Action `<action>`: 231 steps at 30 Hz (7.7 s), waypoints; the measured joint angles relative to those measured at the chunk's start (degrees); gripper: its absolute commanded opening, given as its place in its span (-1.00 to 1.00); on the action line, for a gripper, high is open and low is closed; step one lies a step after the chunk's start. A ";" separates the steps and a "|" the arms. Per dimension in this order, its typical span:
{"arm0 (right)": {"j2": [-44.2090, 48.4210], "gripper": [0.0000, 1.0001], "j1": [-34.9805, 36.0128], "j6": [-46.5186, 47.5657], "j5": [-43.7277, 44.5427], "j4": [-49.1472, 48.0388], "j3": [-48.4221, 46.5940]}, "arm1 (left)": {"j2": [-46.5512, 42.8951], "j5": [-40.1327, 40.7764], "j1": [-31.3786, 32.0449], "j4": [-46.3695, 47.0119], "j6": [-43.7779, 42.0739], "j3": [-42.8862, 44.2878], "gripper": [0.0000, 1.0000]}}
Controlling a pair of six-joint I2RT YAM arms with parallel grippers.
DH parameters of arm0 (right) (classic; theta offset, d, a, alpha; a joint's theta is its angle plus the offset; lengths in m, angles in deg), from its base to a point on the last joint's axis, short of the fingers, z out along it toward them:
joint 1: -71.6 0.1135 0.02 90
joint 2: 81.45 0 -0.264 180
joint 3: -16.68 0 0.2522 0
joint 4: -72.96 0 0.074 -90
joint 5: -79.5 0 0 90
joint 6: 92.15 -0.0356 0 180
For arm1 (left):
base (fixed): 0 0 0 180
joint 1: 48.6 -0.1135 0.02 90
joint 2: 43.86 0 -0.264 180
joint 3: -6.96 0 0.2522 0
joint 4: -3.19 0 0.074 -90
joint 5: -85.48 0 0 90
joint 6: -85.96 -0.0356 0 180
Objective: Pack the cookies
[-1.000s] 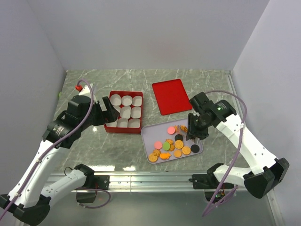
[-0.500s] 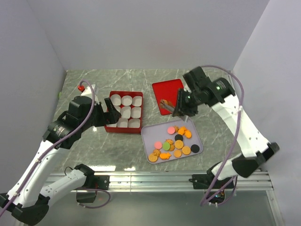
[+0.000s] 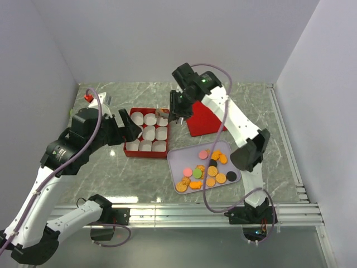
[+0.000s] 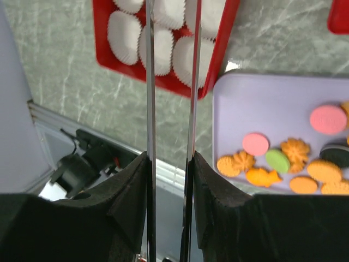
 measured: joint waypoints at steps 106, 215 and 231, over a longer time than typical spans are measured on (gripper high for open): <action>58.75 0.00 -5.77 -8.24 13.92 0.13 74.34 | 3.65 0.94 15.76 7.54 14.29 -9.01 0.76; -9.84 -0.35 2.86 -3.82 -2.49 -13.11 0.83 | -11.23 23.93 15.76 -12.48 12.07 -1.55 0.99; -10.54 -0.07 2.82 -4.24 1.16 -13.92 0.72 | -9.99 23.87 15.76 -12.68 10.54 -1.55 0.99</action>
